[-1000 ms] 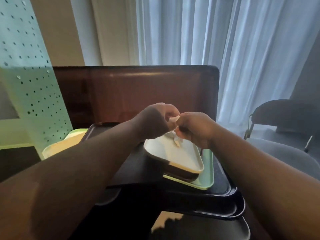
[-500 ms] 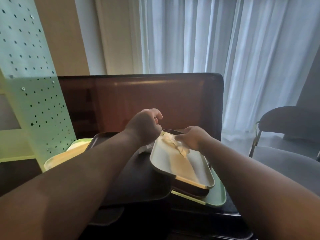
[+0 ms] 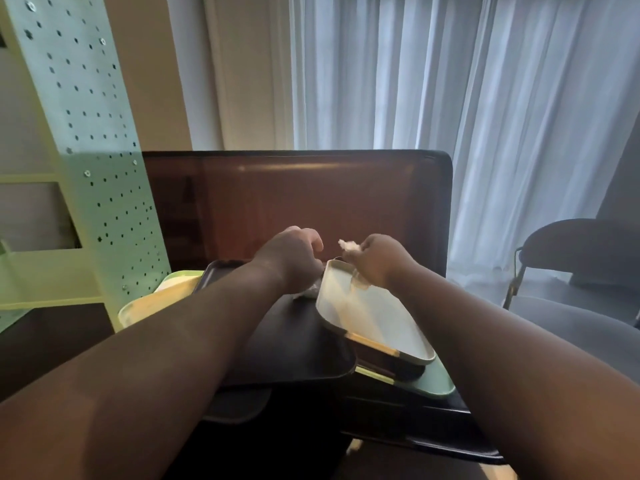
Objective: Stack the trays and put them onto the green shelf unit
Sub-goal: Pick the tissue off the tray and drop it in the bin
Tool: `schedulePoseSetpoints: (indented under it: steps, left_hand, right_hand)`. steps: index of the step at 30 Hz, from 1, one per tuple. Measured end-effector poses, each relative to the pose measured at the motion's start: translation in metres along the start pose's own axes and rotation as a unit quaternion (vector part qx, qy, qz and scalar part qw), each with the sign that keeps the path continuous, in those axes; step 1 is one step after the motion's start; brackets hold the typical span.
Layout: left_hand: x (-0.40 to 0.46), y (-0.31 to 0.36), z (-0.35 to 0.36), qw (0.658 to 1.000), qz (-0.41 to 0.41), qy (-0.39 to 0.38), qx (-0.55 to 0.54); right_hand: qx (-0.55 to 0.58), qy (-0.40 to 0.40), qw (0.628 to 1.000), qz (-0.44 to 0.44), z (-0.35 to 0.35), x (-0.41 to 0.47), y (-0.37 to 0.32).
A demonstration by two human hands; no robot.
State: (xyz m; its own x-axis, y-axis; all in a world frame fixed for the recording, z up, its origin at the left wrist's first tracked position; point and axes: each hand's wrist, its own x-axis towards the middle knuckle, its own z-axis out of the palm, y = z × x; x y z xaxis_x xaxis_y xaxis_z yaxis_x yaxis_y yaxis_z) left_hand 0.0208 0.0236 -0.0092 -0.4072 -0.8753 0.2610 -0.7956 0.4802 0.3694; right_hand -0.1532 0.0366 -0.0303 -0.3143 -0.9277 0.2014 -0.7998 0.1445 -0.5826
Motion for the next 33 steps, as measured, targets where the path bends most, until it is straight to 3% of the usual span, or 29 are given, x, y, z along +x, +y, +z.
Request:
schedulePoseSetpoints:
  steps: [4, 8, 11, 13, 15, 17, 27, 30, 33]
  left_hand:
    - [-0.015, -0.018, -0.017, 0.996, -0.082, -0.011, 0.028]
    - [-0.030, -0.042, -0.031, 0.991, -0.123, -0.035, 0.032]
    - [-0.040, -0.055, -0.034, 0.988, -0.139, -0.054, 0.028]
    - [-0.046, -0.062, -0.035, 0.986, -0.151, -0.064, 0.015]
    - [-0.050, -0.066, -0.037, 0.985, -0.154, -0.075, 0.015]
    - [-0.054, -0.068, -0.040, 0.983, -0.156, -0.092, 0.019]
    - [-0.068, -0.067, -0.047, 0.978, -0.136, -0.152, 0.036]
    - [-0.071, -0.070, -0.043, 0.983, -0.136, -0.123, 0.028]
    - [-0.076, -0.068, -0.045, 0.989, -0.140, -0.032, -0.038]
  right_hand:
    - [0.010, -0.002, 0.998, -0.063, 0.001, -0.006, -0.040]
    - [-0.108, -0.051, 0.987, -0.110, 0.016, -0.016, -0.075]
    - [-0.237, -0.162, 0.954, -0.083, 0.025, -0.022, -0.095]
    - [-0.313, -0.256, 0.913, -0.052, 0.036, -0.018, -0.103]
    - [-0.373, -0.270, 0.887, -0.032, 0.047, -0.011, -0.103]
    - [-0.378, -0.242, 0.893, -0.025, 0.051, -0.007, -0.101]
    - [-0.209, -0.136, 0.967, -0.053, 0.036, -0.030, -0.110]
    - [-0.153, -0.150, 0.974, -0.066, 0.026, -0.043, -0.111]
    - [-0.052, -0.102, 0.991, -0.067, 0.017, -0.055, -0.110]
